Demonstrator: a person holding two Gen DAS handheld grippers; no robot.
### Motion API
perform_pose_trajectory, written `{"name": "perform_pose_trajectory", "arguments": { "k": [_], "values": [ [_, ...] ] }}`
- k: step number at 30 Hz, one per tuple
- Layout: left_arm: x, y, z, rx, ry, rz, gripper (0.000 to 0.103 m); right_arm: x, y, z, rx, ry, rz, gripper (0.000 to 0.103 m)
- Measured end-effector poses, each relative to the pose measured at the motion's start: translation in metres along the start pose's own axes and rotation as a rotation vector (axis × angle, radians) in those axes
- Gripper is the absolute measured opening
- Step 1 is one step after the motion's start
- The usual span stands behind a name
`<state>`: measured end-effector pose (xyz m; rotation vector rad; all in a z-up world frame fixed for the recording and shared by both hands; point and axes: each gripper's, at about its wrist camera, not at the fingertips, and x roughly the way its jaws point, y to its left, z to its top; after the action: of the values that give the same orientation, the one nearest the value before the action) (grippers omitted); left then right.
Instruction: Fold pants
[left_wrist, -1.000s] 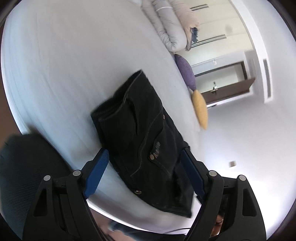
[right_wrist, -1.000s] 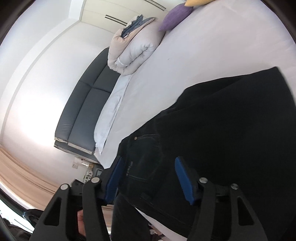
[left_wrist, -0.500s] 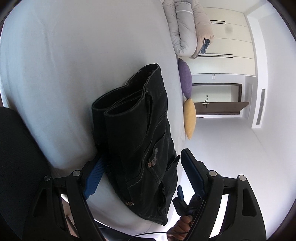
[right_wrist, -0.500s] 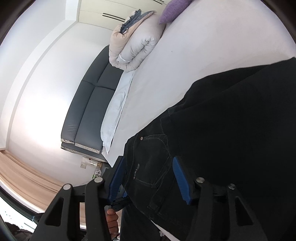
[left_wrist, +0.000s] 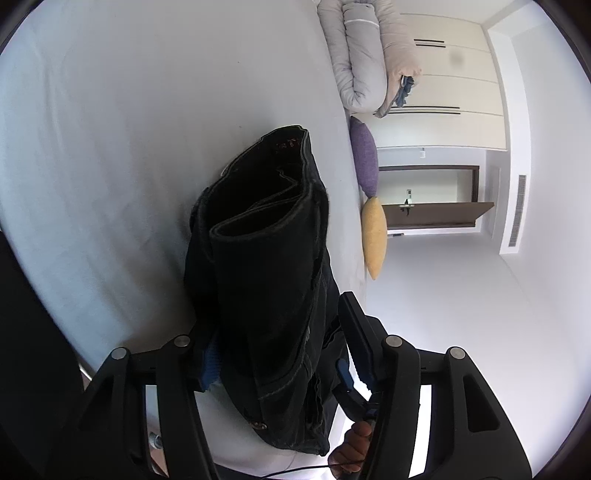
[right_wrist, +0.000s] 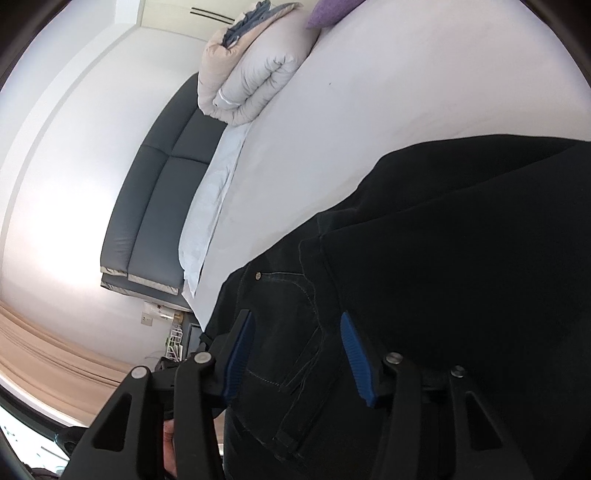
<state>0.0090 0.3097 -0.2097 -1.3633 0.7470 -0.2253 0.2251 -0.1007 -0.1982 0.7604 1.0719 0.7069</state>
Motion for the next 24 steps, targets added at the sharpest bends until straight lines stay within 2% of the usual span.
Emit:
{"name": "perform_pose_trajectory", "arguments": {
  "k": [2,4,9,12,15,16,19,21,22,24],
  "values": [
    [0.002,0.004,-0.001,-0.011,-0.005,-0.009,0.033,0.005,-0.002,-0.001,0.001,0.015,-0.010,0.052],
    [0.004,0.002,-0.001,0.011,-0.008,0.006,0.027,0.010,-0.005,0.000,0.001,0.029,-0.028,0.050],
    [0.001,-0.028,-0.009,0.188,-0.050,0.095,0.023,0.014,-0.009,0.003,0.006,0.045,-0.057,0.041],
    [0.000,-0.048,-0.017,0.282,-0.070,0.128,0.021,0.020,-0.009,0.006,0.004,0.076,-0.117,0.030],
    [0.000,-0.061,-0.022,0.330,-0.077,0.147,0.020,0.030,-0.017,0.006,0.019,0.130,-0.190,0.010],
    [-0.001,-0.066,-0.024,0.350,-0.079,0.156,0.020,0.032,-0.020,0.005,0.028,0.135,-0.207,0.000],
    [0.000,-0.091,-0.032,0.445,-0.093,0.182,0.020,0.032,-0.027,0.004,0.057,0.127,-0.197,0.000],
    [0.001,-0.113,-0.041,0.533,-0.104,0.194,0.017,0.033,-0.026,0.002,0.036,0.119,-0.211,0.000],
    [0.003,-0.128,-0.047,0.592,-0.108,0.188,0.011,0.033,-0.026,0.001,0.030,0.115,-0.217,0.000],
    [0.008,-0.150,-0.057,0.681,-0.105,0.196,0.010,0.033,-0.028,0.000,0.030,0.108,-0.214,0.000]
  ]
}}
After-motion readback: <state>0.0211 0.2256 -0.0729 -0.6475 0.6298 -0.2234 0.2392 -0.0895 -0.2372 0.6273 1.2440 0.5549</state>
